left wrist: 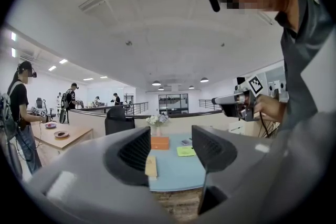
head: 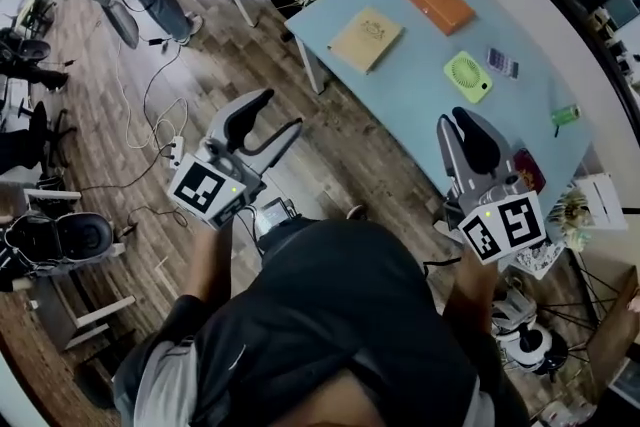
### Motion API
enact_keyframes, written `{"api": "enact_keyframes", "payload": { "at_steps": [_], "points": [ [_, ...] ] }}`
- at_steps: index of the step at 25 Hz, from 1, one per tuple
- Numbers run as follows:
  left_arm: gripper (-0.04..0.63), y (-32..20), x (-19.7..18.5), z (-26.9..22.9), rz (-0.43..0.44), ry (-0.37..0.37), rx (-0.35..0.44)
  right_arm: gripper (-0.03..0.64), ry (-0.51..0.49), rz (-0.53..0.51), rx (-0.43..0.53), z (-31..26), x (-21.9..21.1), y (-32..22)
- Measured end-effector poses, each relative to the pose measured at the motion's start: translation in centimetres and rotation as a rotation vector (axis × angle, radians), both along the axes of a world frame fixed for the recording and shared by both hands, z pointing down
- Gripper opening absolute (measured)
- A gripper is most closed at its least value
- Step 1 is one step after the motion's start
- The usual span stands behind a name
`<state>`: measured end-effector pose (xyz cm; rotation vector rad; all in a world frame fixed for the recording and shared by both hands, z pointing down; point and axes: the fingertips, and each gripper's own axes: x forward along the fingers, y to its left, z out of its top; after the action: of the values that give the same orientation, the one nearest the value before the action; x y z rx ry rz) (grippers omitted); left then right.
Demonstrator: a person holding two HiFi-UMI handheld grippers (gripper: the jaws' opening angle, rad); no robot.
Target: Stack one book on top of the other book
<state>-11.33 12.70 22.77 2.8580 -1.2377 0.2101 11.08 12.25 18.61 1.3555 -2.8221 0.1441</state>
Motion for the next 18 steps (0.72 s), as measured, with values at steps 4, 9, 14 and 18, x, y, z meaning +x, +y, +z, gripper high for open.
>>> {"api": "enact_keyframes", "payload": {
  "at_steps": [4,9,14,18],
  "points": [
    [0.296,-0.4,1.9,-0.2,0.008,-0.027,0.000,0.087,-0.031,0.005,-0.004,0.5,1.8,-0.4],
    [0.296,-1.7,3.6,-0.4,0.037,-0.038,-0.001,0.087,-0.047,0.024,-0.024,1.5,3.2,-1.1],
    [0.296,-3.8,4.7,0.4,0.090,-0.040,-0.023,0.087,-0.046,0.076,-0.037,1.7,4.2,-2.1],
    [0.296,-6.5,5.4,0.7,0.142,-0.033,-0.023,0.087,-0.039,0.128,-0.049,2.3,4.8,-3.5]
  ]
}}
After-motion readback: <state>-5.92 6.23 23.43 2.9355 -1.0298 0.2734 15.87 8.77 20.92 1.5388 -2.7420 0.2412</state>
